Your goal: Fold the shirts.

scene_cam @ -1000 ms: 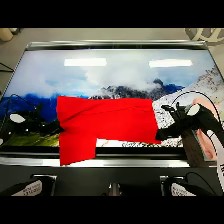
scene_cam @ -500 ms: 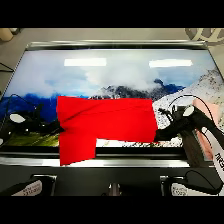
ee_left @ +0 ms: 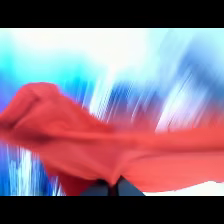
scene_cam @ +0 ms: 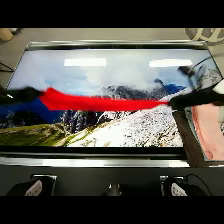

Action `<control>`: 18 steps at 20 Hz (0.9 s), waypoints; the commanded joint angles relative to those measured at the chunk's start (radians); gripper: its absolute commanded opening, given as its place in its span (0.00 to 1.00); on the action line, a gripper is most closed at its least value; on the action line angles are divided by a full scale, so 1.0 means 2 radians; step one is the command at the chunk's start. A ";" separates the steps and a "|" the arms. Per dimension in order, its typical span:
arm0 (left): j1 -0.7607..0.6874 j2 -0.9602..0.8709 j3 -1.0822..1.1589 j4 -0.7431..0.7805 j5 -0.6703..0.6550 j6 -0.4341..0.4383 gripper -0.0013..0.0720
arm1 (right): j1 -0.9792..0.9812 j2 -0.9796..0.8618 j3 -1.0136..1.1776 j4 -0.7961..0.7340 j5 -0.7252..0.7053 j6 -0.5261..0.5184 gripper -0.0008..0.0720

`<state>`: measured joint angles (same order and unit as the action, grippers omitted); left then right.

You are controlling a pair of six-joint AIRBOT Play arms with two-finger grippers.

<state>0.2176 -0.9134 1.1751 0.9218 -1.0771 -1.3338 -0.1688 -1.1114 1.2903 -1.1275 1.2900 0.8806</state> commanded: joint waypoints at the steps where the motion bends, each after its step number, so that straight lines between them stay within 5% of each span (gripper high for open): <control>1: 0.001 0.105 0.188 0.001 0.101 -0.044 0.07 | 0.000 0.127 0.165 -0.040 -0.079 -0.018 0.03; 3: 0.001 0.155 0.245 0.001 0.175 -0.044 0.07 | 0.000 0.198 0.212 -0.042 -0.153 -0.075 0.03; 6: 0.001 0.200 0.257 0.001 0.196 -0.076 0.07 | 0.000 0.252 0.214 -0.058 -0.170 -0.067 0.03; 13: 0.001 0.179 0.256 0.034 0.099 -0.089 0.07 | 0.000 0.257 0.214 -0.131 -0.094 -0.018 0.03; 18: 0.001 0.120 0.256 0.037 -0.001 -0.111 0.07 | 0.000 0.207 0.214 -0.133 0.033 -0.007 0.03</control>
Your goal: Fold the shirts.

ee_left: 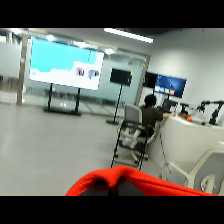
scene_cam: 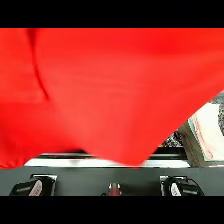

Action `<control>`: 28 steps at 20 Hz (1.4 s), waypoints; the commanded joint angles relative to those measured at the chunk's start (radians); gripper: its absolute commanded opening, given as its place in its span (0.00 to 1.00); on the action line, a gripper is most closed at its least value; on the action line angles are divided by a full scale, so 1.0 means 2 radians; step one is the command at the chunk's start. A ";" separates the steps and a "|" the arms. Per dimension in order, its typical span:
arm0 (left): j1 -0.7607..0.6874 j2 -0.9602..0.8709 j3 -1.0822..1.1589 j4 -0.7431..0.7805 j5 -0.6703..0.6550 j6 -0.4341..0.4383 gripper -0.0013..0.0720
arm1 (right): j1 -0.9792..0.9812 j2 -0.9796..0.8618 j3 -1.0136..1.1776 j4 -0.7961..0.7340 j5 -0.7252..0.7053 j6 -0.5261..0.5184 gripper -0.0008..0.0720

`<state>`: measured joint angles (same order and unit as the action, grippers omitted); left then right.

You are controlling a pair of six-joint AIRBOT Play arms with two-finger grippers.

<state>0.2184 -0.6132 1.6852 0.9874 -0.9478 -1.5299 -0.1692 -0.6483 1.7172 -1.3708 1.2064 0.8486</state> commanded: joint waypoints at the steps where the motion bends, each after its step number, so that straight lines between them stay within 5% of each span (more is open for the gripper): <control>1: 0.000 -0.051 0.001 0.004 -0.097 -0.013 0.07 | 0.000 -0.048 0.001 -0.013 0.109 0.009 0.03; 4: 0.000 -0.132 -0.006 0.006 -0.179 0.010 0.07 | 0.000 -0.146 0.000 -0.014 0.188 0.010 0.03; 8: -0.004 -0.240 -0.102 0.006 -0.174 0.031 0.07 | 0.006 -0.328 -0.001 -0.015 0.213 0.010 0.03; 12: -0.021 -0.365 -0.182 0.005 -0.096 0.056 0.07 | 0.031 -0.476 -0.001 -0.011 0.144 0.027 0.03; 14: -0.029 -0.423 -0.175 -0.001 -0.071 0.103 0.07 | 0.050 -0.513 -0.001 -0.019 0.085 0.035 0.03; 21: -0.035 -0.531 -0.065 -0.002 0.047 0.105 0.07 | 0.058 -0.535 -0.001 -0.026 -0.221 0.135 0.03; 24: -0.035 -0.563 -0.024 -0.006 0.072 0.105 0.07 | 0.058 -0.546 -0.001 -0.029 -0.224 0.137 0.03; 28: -0.038 -0.599 -0.024 -0.017 0.024 0.113 0.07 | 0.059 -0.584 -0.001 0.000 -0.126 0.131 0.03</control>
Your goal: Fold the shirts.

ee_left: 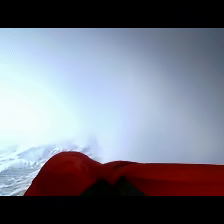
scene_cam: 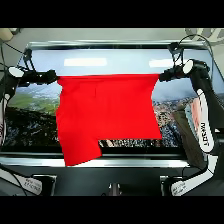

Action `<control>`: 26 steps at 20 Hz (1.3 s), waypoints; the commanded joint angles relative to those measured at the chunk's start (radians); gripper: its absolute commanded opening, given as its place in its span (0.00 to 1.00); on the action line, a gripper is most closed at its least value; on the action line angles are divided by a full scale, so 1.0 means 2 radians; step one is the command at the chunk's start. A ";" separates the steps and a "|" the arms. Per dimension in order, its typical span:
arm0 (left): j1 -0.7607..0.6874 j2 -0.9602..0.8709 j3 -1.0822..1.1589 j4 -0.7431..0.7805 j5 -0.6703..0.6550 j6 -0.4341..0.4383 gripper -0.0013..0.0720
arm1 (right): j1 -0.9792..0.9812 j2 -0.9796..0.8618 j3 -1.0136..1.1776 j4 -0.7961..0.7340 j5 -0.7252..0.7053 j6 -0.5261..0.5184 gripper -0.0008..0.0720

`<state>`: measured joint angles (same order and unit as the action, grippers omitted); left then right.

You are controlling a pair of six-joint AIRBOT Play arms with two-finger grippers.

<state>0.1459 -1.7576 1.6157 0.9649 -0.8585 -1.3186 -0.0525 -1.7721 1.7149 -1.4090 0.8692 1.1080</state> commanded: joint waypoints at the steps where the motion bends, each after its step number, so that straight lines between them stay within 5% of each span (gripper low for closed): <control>1: -0.001 -0.028 0.010 -0.006 -0.033 0.020 0.07 | 0.000 -0.027 0.001 0.022 0.057 -0.007 0.03; 5: 0.024 -0.001 0.011 -0.006 -0.094 0.043 0.07 | 0.000 -0.008 0.001 0.019 0.117 -0.039 0.03; 10: 0.044 0.004 -0.001 0.023 -0.285 0.036 0.07 | 0.000 -0.014 0.000 0.024 0.266 -0.059 0.03; 20: 0.039 0.002 -0.065 0.083 -0.281 -0.039 0.08 | 0.001 -0.063 0.000 0.073 0.326 -0.060 0.03; 21: 0.039 0.001 -0.065 0.081 -0.282 -0.043 0.10 | 0.000 -0.063 0.001 0.073 0.325 -0.052 0.03; 22: 0.040 0.002 -0.064 0.081 -0.285 -0.044 0.29 | 0.000 -0.061 0.001 0.076 0.324 -0.051 0.09; 23: 0.041 0.003 -0.061 0.081 -0.296 -0.045 0.61 | -0.001 -0.059 0.001 0.082 0.325 -0.051 0.35; 24: 0.045 0.004 -0.054 0.081 -0.311 -0.048 0.70 | -0.004 -0.052 0.002 0.084 0.336 -0.056 0.49; 26: 0.057 0.015 -0.041 0.081 -0.345 -0.048 0.65 | -0.019 -0.030 0.002 0.083 0.370 -0.079 0.56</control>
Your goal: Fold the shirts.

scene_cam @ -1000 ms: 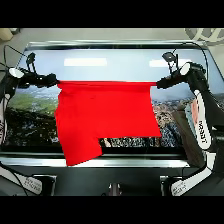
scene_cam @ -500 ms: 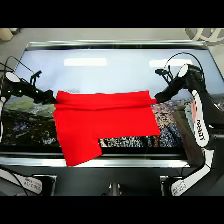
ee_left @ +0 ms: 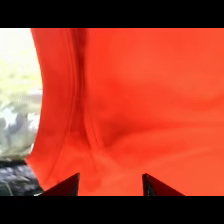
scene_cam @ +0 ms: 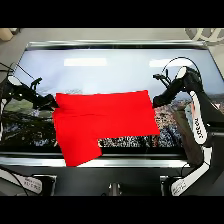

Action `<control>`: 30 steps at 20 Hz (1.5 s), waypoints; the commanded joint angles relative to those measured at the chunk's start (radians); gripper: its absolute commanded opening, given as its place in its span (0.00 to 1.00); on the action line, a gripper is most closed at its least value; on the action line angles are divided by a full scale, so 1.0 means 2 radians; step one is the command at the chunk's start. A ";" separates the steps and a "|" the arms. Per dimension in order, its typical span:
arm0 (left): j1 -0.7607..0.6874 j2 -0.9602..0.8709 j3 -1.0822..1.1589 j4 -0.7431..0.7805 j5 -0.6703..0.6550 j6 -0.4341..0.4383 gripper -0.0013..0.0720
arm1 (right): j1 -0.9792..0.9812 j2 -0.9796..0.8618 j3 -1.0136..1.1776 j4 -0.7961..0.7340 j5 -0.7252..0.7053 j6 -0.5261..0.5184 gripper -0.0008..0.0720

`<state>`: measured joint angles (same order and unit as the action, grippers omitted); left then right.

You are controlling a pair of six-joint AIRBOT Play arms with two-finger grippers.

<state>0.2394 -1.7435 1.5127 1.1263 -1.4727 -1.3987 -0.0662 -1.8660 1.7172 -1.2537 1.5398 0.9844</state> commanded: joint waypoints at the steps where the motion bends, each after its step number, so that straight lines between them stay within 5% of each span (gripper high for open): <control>1: 0.018 0.020 0.010 0.001 -0.053 -0.008 0.65 | -0.029 0.028 0.000 0.006 0.056 -0.018 0.58; 4: 0.033 0.085 -0.056 0.001 -0.058 -0.010 0.65 | -0.071 0.055 -0.013 0.006 0.095 -0.001 0.57; 8: 0.036 0.221 -0.325 0.001 0.056 0.001 0.65 | -0.073 0.127 -0.161 0.008 0.024 -0.010 0.58; 11: 0.039 0.280 -0.446 0.000 0.079 0.031 0.65 | -0.073 0.149 -0.226 0.006 0.013 -0.044 0.58; 20: 0.036 0.293 -0.500 -0.043 0.128 0.035 0.65 | -0.073 0.149 -0.233 0.006 -0.008 -0.045 0.58; 23: 0.026 0.290 -0.503 -0.049 0.145 0.030 0.65 | -0.073 0.149 -0.258 0.024 -0.014 -0.034 0.74; 25: 0.010 0.289 -0.506 -0.049 0.156 0.026 0.55 | -0.073 0.149 -0.294 0.042 -0.024 -0.041 0.79; 26: 0.004 0.289 -0.505 -0.049 0.158 0.026 0.42 | -0.073 0.149 -0.311 0.046 -0.032 -0.041 0.78; 27: 0.003 0.289 -0.505 -0.050 0.159 0.024 0.15 | -0.071 0.149 -0.326 0.049 -0.043 -0.040 0.78; 30: 0.005 0.295 -0.505 -0.049 0.159 0.025 0.08 | -0.059 0.149 -0.352 0.055 -0.083 -0.040 0.78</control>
<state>0.2558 -1.1610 0.5037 1.0294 -1.1660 -1.3434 -0.2001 -1.5684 1.0698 -1.1698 1.4467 0.9047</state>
